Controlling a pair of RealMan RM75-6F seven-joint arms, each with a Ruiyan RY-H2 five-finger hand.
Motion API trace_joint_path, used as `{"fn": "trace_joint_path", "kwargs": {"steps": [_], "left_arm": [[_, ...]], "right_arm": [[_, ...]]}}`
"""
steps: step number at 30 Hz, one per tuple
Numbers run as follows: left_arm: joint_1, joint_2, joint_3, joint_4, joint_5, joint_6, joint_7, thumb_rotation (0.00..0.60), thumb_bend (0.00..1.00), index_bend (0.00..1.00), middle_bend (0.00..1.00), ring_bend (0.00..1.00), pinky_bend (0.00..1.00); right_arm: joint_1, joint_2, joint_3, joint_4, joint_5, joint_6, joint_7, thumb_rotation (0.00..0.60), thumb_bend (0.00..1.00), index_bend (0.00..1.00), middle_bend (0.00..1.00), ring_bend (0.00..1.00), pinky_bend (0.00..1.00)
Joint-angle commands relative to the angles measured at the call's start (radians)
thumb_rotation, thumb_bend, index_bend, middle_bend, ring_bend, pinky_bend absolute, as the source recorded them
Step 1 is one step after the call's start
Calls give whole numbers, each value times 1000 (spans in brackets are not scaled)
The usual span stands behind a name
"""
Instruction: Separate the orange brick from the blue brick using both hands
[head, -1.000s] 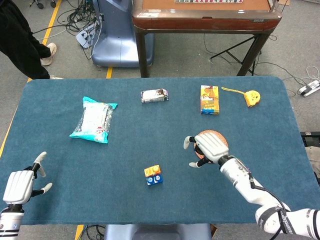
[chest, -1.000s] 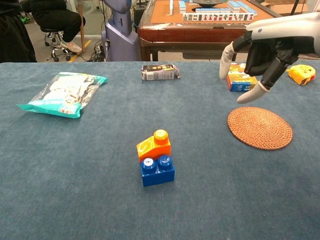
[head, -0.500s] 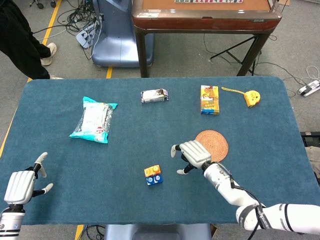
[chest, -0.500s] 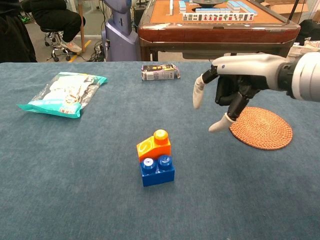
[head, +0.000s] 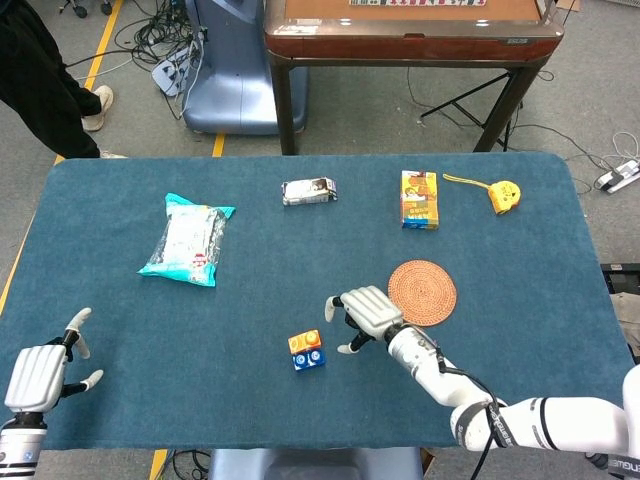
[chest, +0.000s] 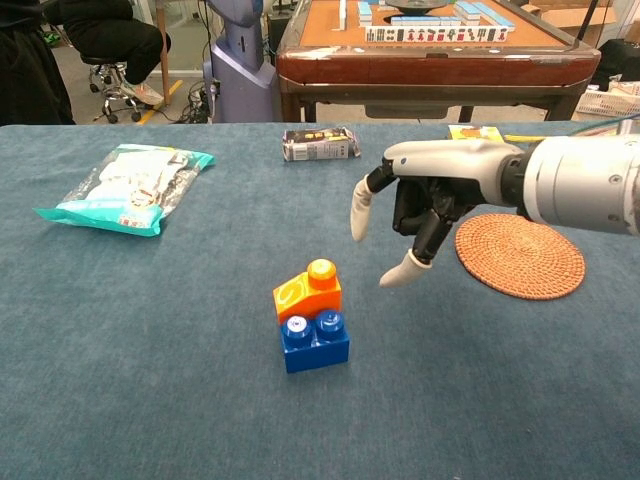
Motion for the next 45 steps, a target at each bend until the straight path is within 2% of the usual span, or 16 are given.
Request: {"fn": "trace_joint_path", "kwargs": {"steps": [1,22,39,45], "left_arm": [[0,-1,1,1,-1,-2,-1,600,129,112,522,553,795],[10,-9,9,20,-3,-8,-14,600,130,112,522,553,795],[17,-14,12,32,-2,-8,-25,600,130,113,522,553,796],[18,-14,14,35,-2,-10,-27,600,130,113,522,553,796]], "right_arm": [[10,-16,-3,16,1,-9,9,600,0,414,1000,1000,1000],[89,-122,3,125,41,-51,40,600,0,414,1000,1000,1000],[136,-166,1,188,94,-80,52,600,0,414,1000,1000,1000],[150,-170,-1,198,99,-100,62,600,29,458,1000,1000,1000]]}}
